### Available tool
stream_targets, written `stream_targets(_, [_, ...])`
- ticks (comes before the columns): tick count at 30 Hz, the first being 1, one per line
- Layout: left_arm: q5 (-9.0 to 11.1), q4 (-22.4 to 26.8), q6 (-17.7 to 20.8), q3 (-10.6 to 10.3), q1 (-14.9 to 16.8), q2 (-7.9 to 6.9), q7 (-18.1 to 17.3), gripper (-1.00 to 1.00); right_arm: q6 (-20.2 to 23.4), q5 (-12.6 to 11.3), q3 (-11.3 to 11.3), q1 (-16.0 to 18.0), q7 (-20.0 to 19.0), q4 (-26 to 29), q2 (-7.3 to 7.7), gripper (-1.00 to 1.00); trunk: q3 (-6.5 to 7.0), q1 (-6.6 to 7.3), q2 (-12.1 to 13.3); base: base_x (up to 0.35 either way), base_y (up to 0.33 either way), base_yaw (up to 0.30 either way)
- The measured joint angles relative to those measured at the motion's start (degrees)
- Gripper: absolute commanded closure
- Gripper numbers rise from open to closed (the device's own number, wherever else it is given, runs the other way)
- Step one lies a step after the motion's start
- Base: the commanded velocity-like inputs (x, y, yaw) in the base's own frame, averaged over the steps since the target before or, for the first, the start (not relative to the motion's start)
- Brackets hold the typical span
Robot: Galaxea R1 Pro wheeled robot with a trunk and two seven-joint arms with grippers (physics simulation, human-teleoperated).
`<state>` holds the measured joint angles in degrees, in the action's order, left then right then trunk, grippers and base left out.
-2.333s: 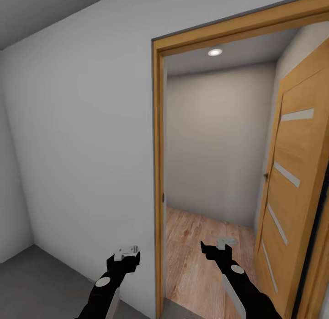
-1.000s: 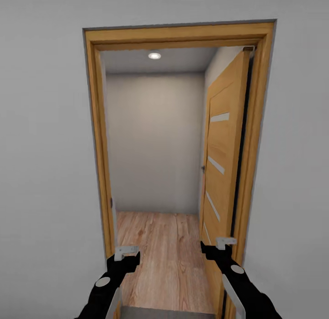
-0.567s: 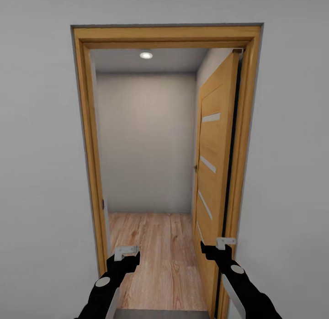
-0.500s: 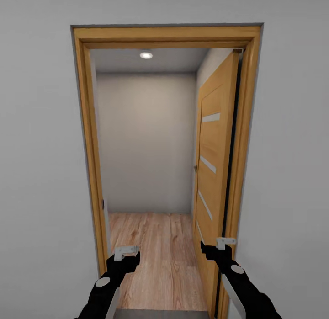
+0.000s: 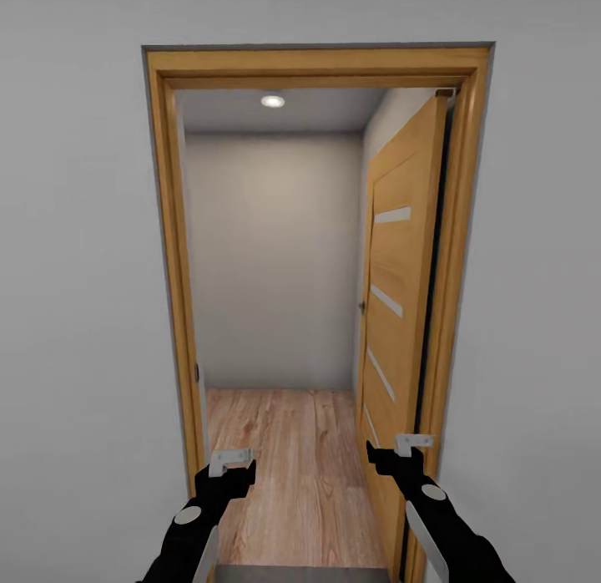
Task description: Move the two storage containers from the living room to the garage. In the garage, place one container on the floor and stack the other container on top of it (either order is fine).
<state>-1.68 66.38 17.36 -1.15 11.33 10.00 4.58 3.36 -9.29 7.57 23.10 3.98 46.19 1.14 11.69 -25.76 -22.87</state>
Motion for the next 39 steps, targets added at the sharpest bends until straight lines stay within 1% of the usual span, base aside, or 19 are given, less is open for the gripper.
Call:
stream_targets(27, [0.3,0.1,0.3,-0.2,0.0,0.0,-0.2,-1.0,0.0,0.0,0.0,0.0,0.0,-0.1,0.0,-1.0,0.0,0.0,0.0,0.0,0.001,0.0])
stream_targets(39, [0.1,0.1,-0.3,0.1,0.0,0.0,-0.1,-1.0,0.0,0.0,0.0,0.0,0.0,-0.1,0.0,-1.0,0.0,0.0,0.0,0.0,0.0,0.0])
